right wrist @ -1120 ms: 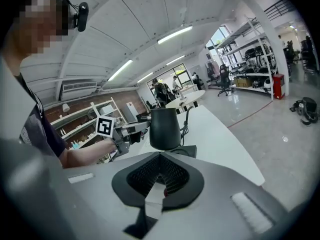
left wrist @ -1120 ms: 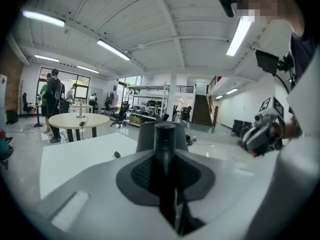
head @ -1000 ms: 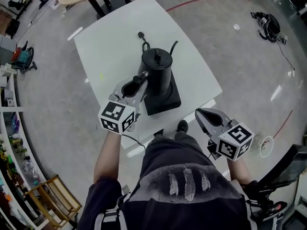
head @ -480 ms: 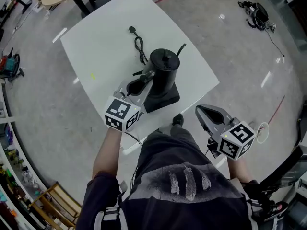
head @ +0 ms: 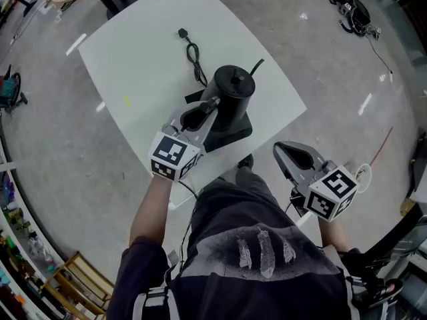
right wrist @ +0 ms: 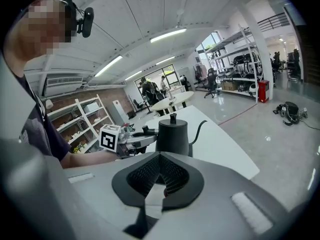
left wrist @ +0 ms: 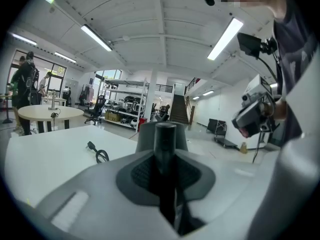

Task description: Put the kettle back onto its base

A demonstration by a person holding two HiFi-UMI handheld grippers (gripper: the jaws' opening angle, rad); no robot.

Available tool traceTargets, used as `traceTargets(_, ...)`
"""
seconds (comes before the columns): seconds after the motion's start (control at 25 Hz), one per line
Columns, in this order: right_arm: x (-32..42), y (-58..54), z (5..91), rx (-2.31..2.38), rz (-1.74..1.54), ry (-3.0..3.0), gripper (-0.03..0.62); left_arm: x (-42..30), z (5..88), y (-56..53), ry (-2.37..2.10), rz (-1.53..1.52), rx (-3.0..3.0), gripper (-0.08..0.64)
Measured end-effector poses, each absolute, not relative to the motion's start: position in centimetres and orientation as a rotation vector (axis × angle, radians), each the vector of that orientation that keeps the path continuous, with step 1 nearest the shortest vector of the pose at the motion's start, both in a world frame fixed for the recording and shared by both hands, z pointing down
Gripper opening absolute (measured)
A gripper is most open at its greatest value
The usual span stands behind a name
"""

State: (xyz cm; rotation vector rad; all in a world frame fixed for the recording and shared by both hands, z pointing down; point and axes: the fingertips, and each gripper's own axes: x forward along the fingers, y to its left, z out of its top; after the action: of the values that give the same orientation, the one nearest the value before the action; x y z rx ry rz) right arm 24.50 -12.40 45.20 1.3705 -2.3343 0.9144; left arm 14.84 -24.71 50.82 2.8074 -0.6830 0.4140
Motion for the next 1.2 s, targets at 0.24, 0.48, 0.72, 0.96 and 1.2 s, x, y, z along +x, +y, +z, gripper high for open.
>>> traceTargets(0.24, 21.9, -10.8, 45.2, 1.393, 0.917, -2.306, 0.000, 11.9, 51.0, -23.1, -0.672, 0.357, 2.816, 0.055)
traceTargets(0.48, 21.4, -10.9, 45.1, 1.396, 0.868, -2.299, 0.000, 11.5, 51.6, -22.4, -0.621, 0.374, 2.862, 0.057)
traceTargets(0.72, 20.3, -11.1, 45.0, 1.386, 0.849, -2.311, 0.000, 10.5, 53.0, -21.6, -0.598, 0.411, 2.865, 0.060)
traceTargets(0.96, 19.5, -11.1, 45.1, 1.380, 0.845, -2.317, 0.000, 10.3, 54.0, -20.7, -0.564, 0.476, 2.894, 0.064)
traceTargets(1.2, 19.4, -11.1, 45.2, 1.388, 0.848, -2.316, 0.000, 9.8, 55.4, -20.0, -0.529, 0.566, 2.921, 0.069)
